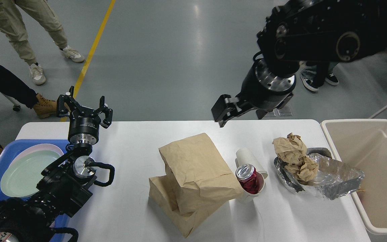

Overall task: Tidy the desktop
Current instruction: 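Lower the right gripper onto the top of the brown paper bag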

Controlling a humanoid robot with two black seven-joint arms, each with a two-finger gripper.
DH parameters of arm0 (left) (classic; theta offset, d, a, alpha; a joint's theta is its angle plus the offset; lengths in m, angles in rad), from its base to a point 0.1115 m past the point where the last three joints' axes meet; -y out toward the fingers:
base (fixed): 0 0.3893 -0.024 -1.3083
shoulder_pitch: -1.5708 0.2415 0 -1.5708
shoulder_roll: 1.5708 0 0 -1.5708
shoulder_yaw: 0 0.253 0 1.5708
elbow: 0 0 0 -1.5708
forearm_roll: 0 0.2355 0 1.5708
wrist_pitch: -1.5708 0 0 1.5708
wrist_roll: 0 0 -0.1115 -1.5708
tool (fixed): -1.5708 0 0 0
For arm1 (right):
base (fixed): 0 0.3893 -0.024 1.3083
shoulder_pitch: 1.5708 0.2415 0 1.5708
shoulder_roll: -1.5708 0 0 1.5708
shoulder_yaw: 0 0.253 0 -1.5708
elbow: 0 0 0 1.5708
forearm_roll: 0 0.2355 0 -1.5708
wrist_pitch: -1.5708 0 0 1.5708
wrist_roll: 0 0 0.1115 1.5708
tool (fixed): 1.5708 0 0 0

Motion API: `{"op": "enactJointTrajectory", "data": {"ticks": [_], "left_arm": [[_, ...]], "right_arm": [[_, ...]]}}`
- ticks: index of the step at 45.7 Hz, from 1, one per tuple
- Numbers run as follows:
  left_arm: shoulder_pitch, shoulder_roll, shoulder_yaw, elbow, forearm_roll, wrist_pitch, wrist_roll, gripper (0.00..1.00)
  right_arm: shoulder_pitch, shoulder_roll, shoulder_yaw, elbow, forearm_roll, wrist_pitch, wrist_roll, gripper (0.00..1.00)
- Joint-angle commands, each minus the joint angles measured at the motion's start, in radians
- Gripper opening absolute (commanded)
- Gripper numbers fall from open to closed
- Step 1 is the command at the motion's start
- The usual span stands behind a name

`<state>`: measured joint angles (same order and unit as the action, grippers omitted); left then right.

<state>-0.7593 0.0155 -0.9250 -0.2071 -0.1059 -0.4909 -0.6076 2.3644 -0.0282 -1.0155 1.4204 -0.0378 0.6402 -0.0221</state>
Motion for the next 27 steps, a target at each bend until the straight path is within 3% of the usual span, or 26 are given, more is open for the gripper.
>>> {"op": "enactJointTrajectory", "data": {"ticks": [1, 18, 23, 27], "left_arm": [[0.000, 0.000, 0.000, 0.000, 0.000, 0.000, 0.000, 0.96], [0.000, 0.000, 0.000, 0.000, 0.000, 0.000, 0.000, 0.96], [0.000, 0.000, 0.000, 0.000, 0.000, 0.000, 0.000, 0.96], [0.000, 0.000, 0.000, 0.000, 0.000, 0.000, 0.000, 0.96]], "right_arm": [[0.013, 0.040, 0.083, 0.044, 0.001, -0.034, 0.001, 1.00], [-0.016, 0.145, 0.249, 0.032, -0.007, -0.031, 0.001, 1.00], [-0.016, 0.128, 0.238, 0.034, -0.008, -0.024, 0.001, 1.00], [-0.004, 0.048, 0.207, 0.037, -0.013, 0.015, 0.001, 1.00]]}}
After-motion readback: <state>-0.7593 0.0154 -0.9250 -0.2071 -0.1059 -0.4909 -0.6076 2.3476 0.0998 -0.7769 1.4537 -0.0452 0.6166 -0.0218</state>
